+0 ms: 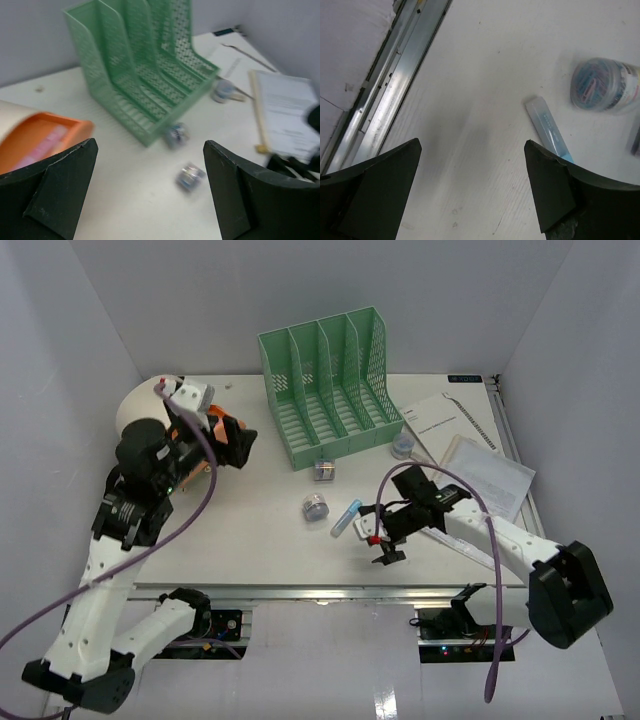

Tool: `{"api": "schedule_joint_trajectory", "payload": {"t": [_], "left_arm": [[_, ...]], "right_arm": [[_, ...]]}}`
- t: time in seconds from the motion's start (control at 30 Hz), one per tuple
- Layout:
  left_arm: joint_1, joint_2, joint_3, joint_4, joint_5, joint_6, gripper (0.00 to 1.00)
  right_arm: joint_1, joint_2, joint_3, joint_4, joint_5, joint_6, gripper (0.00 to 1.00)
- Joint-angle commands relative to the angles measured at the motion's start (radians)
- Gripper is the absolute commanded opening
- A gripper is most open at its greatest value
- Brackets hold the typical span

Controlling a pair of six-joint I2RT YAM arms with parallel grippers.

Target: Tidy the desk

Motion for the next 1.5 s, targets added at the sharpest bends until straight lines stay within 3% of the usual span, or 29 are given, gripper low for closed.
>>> {"api": "schedule_joint_trajectory", "payload": {"t": [0.0,0.13,0.23,0.4,0.47,0.67,0.77,0.93,1.1,1.3,1.47], "left_arm": [[0.001,-0.149,-0.215,-0.006,0.400,-0.285,0.98],[0.000,-0.316,-0.445,0.038,0.450,-0.434,0.98],[0.000,-0.447,-0.598,0.067,0.451,-0.520,0.98],[0.001,-0.528,-0.711,0.083,0.459,-0.598,0.98],[0.000,-0.540,-0.736,0.101,0.468,-0.616,0.98],[0.000,-0.528,-0.781,0.137,0.513,-0.640,0.98],[0.001,-0.509,-0.806,0.190,0.545,-0.644,0.98],[0.000,-0.445,-0.916,0.371,0.595,-0.713,0.98],[-0.006,-0.419,-1.062,0.562,0.591,-0.842,0.98],[-0.029,-0.343,-1.234,0.994,0.522,-1.019,0.90],[-0.097,-0.106,-1.225,1.243,0.452,-1.078,0.87]], "right_arm": [[0.075,0.156,0.088,0.109,0.170,-0.176,0.91],[0.086,0.334,0.219,0.107,0.178,-0.168,0.99],[0.092,0.404,0.281,0.090,0.198,-0.166,0.90],[0.093,0.485,0.333,0.087,0.229,-0.161,0.87],[0.093,0.511,0.359,0.067,0.246,-0.167,0.81],[0.093,0.635,0.450,-0.074,0.279,-0.194,0.48],[0.094,0.644,0.439,-0.075,0.306,-0.197,0.40],[0.093,0.649,0.407,-0.069,0.321,-0.189,0.40],[0.079,0.657,0.405,-0.056,0.346,-0.115,0.18],[-0.005,0.562,0.436,-0.055,0.122,0.097,0.08],[-0.004,0.422,0.366,0.016,0.022,0.295,0.08]]}}
